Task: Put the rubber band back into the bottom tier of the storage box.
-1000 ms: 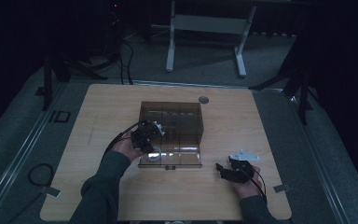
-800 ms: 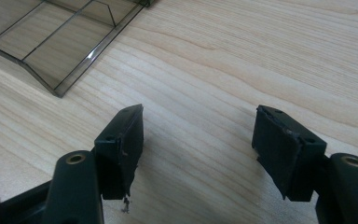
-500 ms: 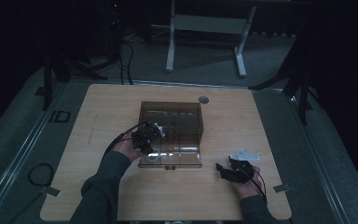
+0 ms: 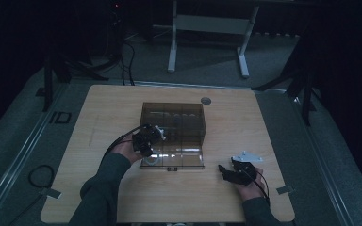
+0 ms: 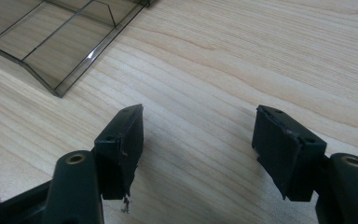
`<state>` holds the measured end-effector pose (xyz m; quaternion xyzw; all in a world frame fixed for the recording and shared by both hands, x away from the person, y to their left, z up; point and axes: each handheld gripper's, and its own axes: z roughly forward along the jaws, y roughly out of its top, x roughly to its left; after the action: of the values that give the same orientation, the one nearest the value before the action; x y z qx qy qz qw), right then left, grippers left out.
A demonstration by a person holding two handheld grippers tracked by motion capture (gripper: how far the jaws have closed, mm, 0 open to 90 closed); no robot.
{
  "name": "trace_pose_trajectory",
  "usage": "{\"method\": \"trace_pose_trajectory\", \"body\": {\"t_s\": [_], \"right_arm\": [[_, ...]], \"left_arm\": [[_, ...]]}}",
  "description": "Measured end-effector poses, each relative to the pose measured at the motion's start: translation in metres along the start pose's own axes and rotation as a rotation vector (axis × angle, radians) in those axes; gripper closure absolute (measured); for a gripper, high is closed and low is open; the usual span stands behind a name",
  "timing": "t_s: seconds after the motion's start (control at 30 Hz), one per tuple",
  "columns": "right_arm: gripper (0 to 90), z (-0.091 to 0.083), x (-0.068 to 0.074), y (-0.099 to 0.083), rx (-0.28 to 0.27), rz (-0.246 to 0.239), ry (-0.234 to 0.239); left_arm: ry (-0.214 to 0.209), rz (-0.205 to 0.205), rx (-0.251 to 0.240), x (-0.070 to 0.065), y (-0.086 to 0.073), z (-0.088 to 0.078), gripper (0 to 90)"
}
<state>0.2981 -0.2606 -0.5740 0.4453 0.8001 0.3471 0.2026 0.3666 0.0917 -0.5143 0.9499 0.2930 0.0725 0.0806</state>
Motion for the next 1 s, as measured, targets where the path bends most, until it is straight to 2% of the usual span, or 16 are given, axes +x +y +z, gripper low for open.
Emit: {"method": "trace_pose_trajectory", "body": {"t_s": [0.57, 1.0], "right_arm": [[33.5, 0.0000, 0.0000, 0.0000, 0.000, 0.000, 0.000], [33.5, 0.0000, 0.0000, 0.0000, 0.000, 0.000, 0.000]], "left_arm": [[0.004, 0.019, 0.017, -0.0009, -0.0004, 0.0032, 81.5], [0.003, 0.015, 0.028, -0.0019, -0.0026, 0.0062, 80.4]]}}
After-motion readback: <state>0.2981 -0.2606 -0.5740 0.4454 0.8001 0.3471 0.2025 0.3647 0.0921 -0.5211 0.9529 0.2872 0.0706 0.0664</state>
